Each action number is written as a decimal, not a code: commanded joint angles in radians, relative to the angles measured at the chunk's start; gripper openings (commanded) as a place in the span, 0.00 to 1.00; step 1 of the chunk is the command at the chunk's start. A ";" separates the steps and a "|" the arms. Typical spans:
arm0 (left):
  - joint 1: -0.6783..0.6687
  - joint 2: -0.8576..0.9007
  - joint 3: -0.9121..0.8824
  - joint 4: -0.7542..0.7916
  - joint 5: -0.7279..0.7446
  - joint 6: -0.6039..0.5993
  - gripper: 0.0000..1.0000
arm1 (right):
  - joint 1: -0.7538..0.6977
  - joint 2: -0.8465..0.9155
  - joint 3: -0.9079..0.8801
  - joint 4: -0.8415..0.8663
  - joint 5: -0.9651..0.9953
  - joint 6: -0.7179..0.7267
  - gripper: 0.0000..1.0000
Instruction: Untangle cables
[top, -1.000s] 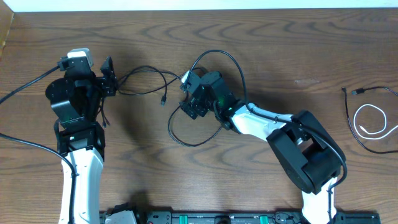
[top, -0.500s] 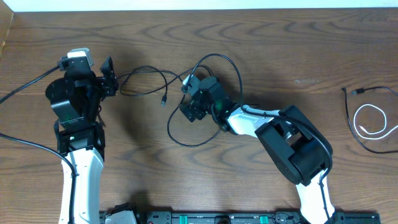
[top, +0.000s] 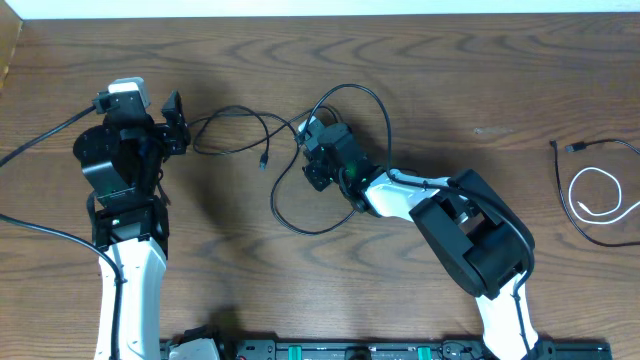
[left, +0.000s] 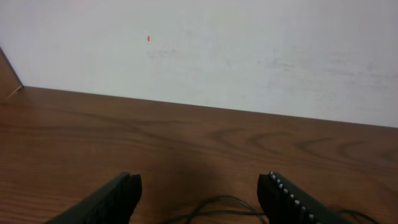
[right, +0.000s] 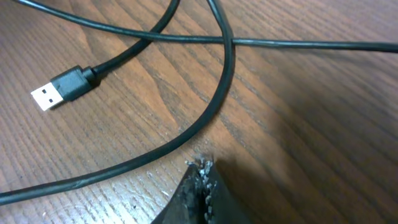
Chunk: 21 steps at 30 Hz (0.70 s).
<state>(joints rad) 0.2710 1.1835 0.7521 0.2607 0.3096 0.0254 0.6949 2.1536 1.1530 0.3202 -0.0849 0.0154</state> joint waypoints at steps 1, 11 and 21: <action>-0.003 -0.008 0.006 0.001 -0.003 -0.002 0.65 | 0.009 0.018 0.013 -0.002 0.007 0.053 0.01; -0.003 -0.008 0.006 0.002 0.022 -0.001 0.65 | 0.016 0.015 0.031 0.114 0.003 0.073 0.67; -0.003 -0.008 0.006 0.009 0.022 -0.001 0.65 | 0.017 0.016 0.126 0.101 0.089 0.073 0.78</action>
<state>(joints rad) 0.2710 1.1835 0.7521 0.2646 0.3161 0.0254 0.7055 2.1536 1.2549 0.4232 -0.0696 0.0803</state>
